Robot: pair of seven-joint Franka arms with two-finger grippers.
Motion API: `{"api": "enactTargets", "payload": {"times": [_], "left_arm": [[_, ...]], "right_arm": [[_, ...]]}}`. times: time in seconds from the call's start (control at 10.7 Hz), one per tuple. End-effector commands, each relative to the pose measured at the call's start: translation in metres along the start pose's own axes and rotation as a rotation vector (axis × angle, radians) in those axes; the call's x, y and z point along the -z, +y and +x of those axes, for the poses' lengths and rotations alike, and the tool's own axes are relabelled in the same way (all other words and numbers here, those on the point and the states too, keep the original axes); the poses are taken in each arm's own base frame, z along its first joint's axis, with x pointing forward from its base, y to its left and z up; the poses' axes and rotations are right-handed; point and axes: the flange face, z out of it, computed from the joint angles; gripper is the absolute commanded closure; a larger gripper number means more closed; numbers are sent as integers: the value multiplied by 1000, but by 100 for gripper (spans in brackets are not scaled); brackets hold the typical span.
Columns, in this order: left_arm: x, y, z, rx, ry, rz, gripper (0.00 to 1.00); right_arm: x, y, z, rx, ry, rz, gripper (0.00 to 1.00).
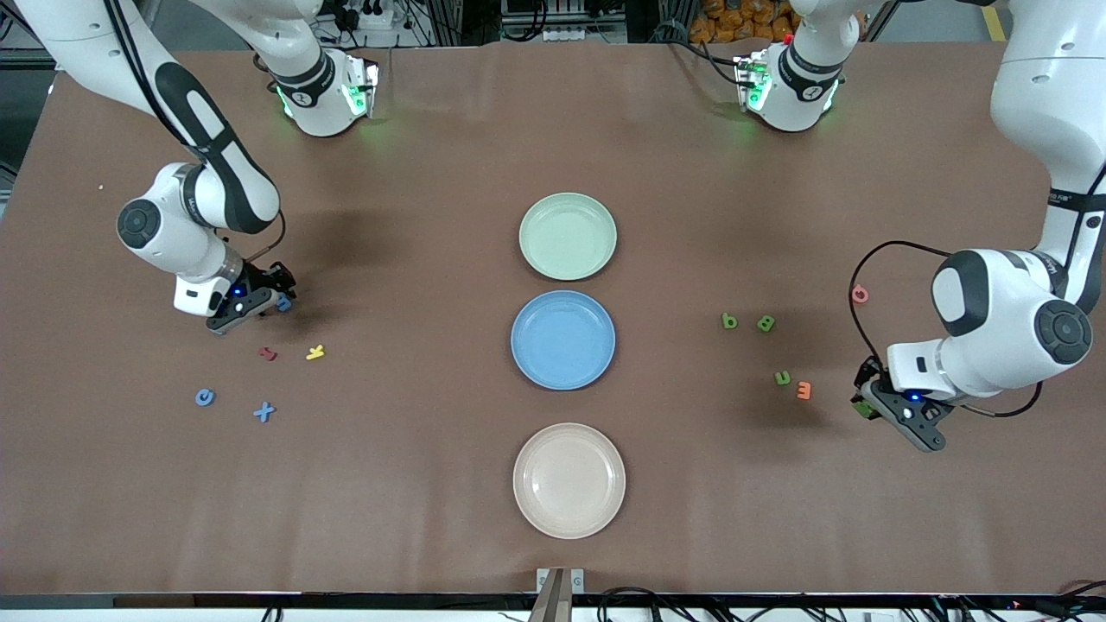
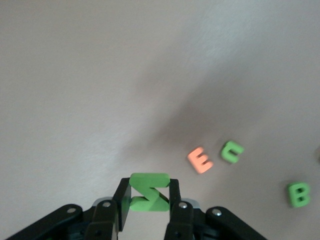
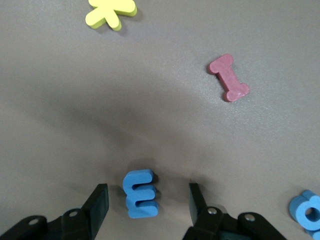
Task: Sort letters by color into matching plates
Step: 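Carry the green N onto the green plate while the right gripper lifts the E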
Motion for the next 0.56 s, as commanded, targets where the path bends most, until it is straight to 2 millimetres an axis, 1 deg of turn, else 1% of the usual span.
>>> {"api": "enactTargets", "payload": {"times": [0.0, 0.09, 0.19, 0.28, 0.47], "left_arm": [[16, 51, 44, 111, -79, 15, 100], [17, 71, 58, 151, -99, 6, 100], [16, 89, 69, 186, -119, -1, 100], [18, 108, 78, 233, -150, -8, 100], [18, 140, 93, 301, -197, -15, 100]], "right_arm": [[-7, 0, -4, 16, 11, -9, 44], [-8, 0, -4, 16, 11, -9, 54], [-8, 0, -4, 16, 13, -10, 59], [-8, 0, -4, 16, 12, -9, 65], [-8, 0, -4, 16, 13, -10, 70]]}}
